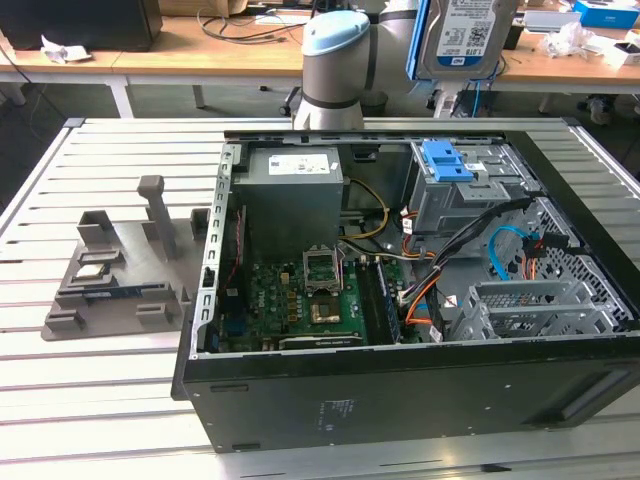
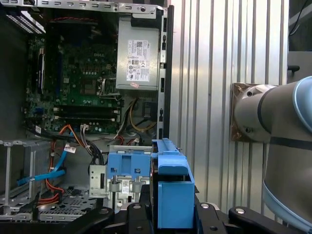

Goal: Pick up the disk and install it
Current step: 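Pick up the disk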

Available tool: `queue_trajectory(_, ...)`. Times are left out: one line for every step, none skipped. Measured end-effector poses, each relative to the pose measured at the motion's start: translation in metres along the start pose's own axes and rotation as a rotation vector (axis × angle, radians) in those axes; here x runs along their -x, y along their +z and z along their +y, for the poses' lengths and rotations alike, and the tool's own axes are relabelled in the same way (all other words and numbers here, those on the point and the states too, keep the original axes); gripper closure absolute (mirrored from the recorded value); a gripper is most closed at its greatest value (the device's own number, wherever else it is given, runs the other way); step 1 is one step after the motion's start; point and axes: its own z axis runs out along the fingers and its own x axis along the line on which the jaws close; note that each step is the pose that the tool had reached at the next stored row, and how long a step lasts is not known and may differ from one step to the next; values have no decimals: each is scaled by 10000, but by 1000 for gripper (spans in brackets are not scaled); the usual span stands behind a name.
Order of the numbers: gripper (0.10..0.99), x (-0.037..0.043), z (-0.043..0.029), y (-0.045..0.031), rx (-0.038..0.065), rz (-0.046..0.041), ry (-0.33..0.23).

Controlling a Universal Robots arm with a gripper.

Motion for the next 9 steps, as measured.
queue_trajectory(722,-1,-2,0,0,-1,0)
queue_trajectory(722,-1,-3,0,0,-1,0)
queue_trajectory(722,-1,-5,0,0,-1,0)
queue_trajectory(722,-1,-7,0,0,-1,0)
queue_trajectory(722,-5,-7,0,0,-1,1)
queue_trajectory(722,-12,-6,-1,0,0,0)
queue_trajectory(722,-29,-6,-1,0,-1,0)
queue_trajectory(722,-60,-5,-2,0,0,0)
queue_trajectory(722,-83,-4,-2,0,-1,0)
